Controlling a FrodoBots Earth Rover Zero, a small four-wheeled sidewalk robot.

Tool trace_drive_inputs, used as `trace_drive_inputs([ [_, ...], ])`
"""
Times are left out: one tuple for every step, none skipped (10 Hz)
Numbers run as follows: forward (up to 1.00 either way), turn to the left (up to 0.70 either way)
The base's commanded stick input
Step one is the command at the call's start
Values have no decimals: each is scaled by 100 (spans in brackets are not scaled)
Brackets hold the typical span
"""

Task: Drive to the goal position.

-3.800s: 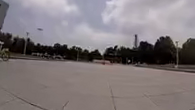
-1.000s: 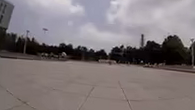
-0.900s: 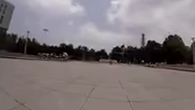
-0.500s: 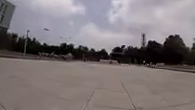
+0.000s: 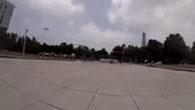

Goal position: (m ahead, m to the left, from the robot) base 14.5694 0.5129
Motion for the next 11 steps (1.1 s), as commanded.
trace_drive_inputs([
  [60,11],
  [60,6],
  [60,1],
  [60,0],
  [60,0],
  [60,0],
  [60,0],
  [60,5],
  [60,15],
  [60,15],
  [60,15],
])
